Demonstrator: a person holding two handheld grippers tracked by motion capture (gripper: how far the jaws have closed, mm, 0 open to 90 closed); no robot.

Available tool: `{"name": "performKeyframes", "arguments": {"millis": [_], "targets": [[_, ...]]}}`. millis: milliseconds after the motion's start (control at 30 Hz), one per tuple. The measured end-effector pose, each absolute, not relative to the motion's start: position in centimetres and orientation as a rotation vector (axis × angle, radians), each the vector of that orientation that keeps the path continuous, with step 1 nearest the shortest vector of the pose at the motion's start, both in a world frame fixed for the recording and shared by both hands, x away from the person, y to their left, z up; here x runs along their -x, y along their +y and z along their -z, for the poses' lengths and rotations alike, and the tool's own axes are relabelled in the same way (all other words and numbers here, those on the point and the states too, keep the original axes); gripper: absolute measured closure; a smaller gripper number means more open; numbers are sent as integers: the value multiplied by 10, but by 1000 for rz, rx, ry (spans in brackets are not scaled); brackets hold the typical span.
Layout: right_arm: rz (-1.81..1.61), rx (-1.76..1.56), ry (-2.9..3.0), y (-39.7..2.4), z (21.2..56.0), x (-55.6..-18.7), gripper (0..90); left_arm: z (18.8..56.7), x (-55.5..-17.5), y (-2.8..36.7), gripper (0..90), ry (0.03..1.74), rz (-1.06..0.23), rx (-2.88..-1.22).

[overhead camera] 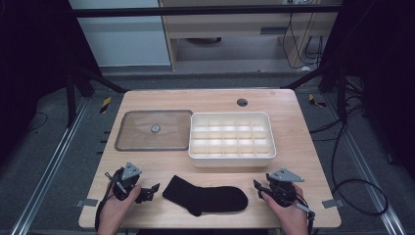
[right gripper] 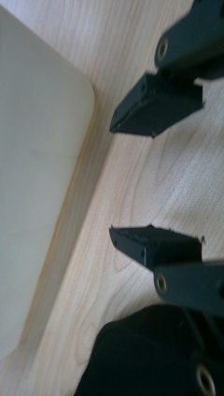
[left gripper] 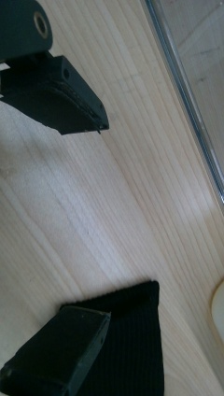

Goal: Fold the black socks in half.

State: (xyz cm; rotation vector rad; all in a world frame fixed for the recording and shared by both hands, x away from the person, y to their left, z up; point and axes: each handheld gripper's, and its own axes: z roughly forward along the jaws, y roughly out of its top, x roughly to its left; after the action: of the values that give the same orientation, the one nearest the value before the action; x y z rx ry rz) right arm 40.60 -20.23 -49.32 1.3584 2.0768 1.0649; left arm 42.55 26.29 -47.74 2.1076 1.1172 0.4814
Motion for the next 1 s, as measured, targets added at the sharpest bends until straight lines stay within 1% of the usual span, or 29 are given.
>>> {"name": "performKeyframes", "arguments": {"millis": [33, 67, 100, 167, 200, 233, 300, 367, 433, 467, 533, 567, 633, 733, 800, 867, 933, 1000], "targets": [[-1066, -1352, 2079, -203, 490, -405, 506, 474, -424, 260, 67, 1109, -483, -2110], [-1066, -1352, 2079, -203, 490, -405, 506, 474, -424, 260, 67, 1109, -483, -2110], [-1117, -1367, 2098, -201, 479, -402, 544, 470, -421, 256, 67, 1088, -492, -2126], [-1114, -1350, 2134, -197, 468, -400, 565, 465, -417, 250, 67, 1081, -501, -2145], [-1114, -1350, 2134, -197, 468, -400, 565, 465, -417, 250, 67, 1081, -501, -2145], [-1120, -1374, 2170, -191, 458, -398, 577, 462, -415, 247, 66, 1076, -499, -2160], [-1111, -1381, 2197, -188, 454, -398, 576, 459, -411, 242, 66, 1077, -487, -2164], [-1064, -1372, 2255, -179, 449, -398, 548, 456, -408, 235, 66, 1056, -437, -2185], [-1010, -1358, 2377, -165, 449, -399, 540, 454, -408, 229, 64, 1061, -415, -2222], [-975, -1349, 2409, -160, 449, -399, 544, 452, -410, 224, 66, 1045, -412, -2279], [-932, -1365, 2441, -156, 450, -399, 544, 450, -411, 222, 69, 1053, -406, -2289], [-878, -1375, 2488, -148, 454, -402, 565, 448, -415, 219, 79, 1057, -382, -2296], [-838, -1389, 2512, -145, 458, -406, 571, 447, -418, 217, 108, 1055, -359, -2318], [-795, -1400, 2545, -141, 462, -411, 580, 445, -422, 214, 129, 1060, -361, -2349], [-727, -1380, 2574, -137, 464, -413, 594, 440, -424, 211, 146, 1057, -349, -2365], [-691, -1371, 2590, -134, 463, -413, 607, 437, -426, 209, 187, 1048, -335, -2380], [-668, -1363, 2601, -134, 464, -414, 623, 437, -427, 209, 200, 1045, -329, -2386], [-632, -1354, 2625, -132, 465, -414, 667, 437, -430, 206, 214, 1043, -315, -2418]]}}
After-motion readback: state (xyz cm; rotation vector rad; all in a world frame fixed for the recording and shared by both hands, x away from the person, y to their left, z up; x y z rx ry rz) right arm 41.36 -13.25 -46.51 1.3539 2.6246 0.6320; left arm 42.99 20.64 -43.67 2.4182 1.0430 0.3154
